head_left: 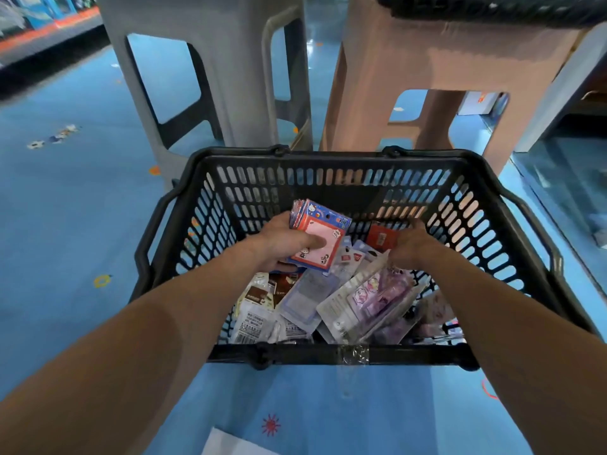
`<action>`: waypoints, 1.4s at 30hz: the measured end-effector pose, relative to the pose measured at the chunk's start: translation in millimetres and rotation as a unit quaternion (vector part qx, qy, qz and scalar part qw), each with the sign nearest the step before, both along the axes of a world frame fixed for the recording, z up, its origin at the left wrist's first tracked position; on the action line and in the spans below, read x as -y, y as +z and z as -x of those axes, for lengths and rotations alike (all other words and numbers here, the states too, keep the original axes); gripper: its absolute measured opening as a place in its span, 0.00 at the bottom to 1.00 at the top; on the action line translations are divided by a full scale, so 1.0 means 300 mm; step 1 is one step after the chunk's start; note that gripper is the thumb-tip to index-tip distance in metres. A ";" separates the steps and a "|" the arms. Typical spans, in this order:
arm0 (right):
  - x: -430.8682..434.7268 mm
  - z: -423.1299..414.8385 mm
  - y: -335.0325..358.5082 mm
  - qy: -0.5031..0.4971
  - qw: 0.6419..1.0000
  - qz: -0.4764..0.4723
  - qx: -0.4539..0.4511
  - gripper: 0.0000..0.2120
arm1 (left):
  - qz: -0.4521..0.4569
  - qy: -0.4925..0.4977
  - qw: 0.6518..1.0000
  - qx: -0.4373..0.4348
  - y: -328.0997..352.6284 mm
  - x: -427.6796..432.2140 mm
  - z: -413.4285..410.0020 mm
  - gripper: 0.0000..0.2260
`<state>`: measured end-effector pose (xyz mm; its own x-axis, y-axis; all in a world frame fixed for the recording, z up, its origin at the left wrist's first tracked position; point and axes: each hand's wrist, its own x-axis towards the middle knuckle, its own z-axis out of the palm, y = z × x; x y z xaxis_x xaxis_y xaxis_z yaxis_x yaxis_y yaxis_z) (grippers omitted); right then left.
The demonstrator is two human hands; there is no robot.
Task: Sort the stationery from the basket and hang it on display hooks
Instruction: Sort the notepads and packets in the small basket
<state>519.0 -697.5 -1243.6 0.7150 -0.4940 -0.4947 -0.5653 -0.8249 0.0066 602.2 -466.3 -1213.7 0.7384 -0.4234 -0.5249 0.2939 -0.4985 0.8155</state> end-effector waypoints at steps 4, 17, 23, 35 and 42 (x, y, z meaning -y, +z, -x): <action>-0.007 -0.006 -0.014 -0.006 0.999 -0.048 0.010 0.26 | 0.003 0.022 1.000 -0.008 -0.015 0.007 -0.016 0.19; -0.060 0.016 0.136 -0.123 0.948 0.000 0.293 0.24 | 0.021 0.047 0.997 -0.050 0.045 -0.026 -0.011 0.19; -0.139 0.036 0.280 -0.195 0.899 -0.105 0.377 0.12 | 0.049 0.046 0.997 -0.049 0.095 -0.074 0.007 0.21; -0.277 0.085 0.438 -0.144 0.776 -0.313 0.529 0.21 | 0.104 0.088 0.988 -0.067 0.232 -0.195 0.021 0.20; -0.362 0.082 0.441 -0.041 0.784 -0.314 0.534 0.19 | 0.201 0.066 0.972 -0.105 0.275 -0.205 0.061 0.16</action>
<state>494.3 -588.8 -1111.2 0.8658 -0.4586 0.2002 -0.0236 -0.4370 -0.8991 584.0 -404.8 -1131.3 0.6947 -0.5350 -0.4809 0.5141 -0.0985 0.8521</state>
